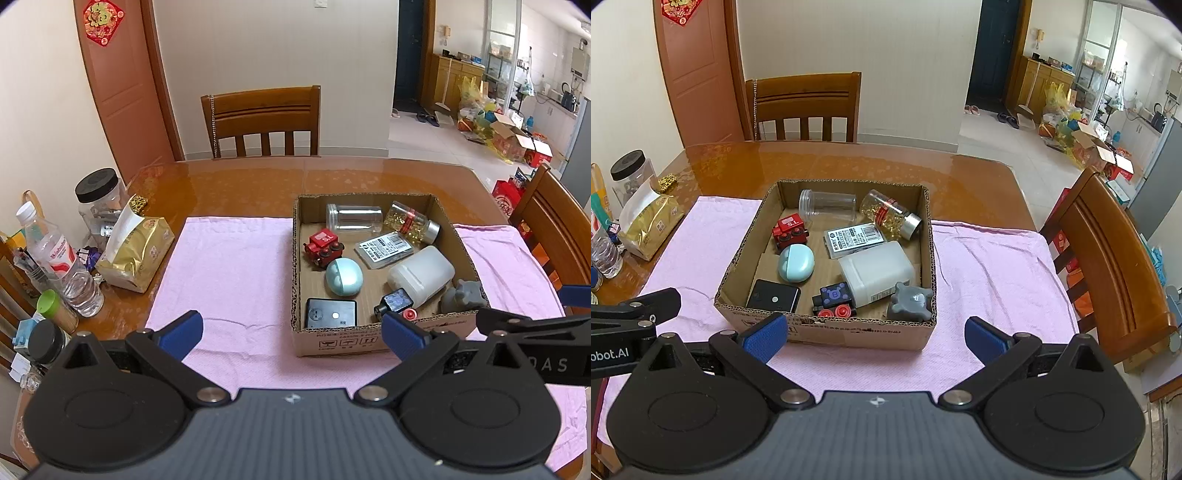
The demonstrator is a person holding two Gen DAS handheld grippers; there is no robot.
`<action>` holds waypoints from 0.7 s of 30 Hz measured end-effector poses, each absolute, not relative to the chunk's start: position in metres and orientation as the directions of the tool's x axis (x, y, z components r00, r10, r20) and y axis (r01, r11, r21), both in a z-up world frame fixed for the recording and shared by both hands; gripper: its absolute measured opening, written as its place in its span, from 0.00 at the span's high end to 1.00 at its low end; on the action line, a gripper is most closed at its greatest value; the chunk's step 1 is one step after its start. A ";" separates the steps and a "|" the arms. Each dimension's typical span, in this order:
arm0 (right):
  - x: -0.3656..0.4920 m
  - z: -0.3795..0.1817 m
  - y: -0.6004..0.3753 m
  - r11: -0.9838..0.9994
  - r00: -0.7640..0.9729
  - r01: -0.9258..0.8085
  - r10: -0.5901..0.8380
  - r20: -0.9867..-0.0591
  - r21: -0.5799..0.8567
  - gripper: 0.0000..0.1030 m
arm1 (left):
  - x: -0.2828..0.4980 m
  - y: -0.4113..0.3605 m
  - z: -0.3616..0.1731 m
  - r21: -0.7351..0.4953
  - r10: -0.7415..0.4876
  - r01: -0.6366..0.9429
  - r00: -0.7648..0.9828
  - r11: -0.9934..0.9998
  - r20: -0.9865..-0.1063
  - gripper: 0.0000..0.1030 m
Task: Organize rigid objects
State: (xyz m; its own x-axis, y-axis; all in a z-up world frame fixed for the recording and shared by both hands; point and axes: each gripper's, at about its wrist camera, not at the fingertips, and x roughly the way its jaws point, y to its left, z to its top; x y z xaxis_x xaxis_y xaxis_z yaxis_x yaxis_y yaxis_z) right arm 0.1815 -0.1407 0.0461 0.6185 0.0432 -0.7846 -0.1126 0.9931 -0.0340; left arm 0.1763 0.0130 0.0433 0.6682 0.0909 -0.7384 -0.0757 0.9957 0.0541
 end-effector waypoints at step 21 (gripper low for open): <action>0.182 0.044 -0.142 0.994 0.616 -0.109 0.043 -0.786 -0.032 0.00 | 0.176 0.012 0.041 0.061 0.104 -0.088 0.660 0.994 -0.744 0.01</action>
State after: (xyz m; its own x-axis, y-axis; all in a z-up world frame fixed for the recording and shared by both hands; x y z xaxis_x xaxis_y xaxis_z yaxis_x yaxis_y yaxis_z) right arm 0.1821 -0.1418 0.0442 0.6161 0.0426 -0.7865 -0.1091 0.9935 -0.0316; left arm 0.1757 0.0121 0.0413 0.6596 0.1039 -0.7444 -0.0881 0.9943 0.0606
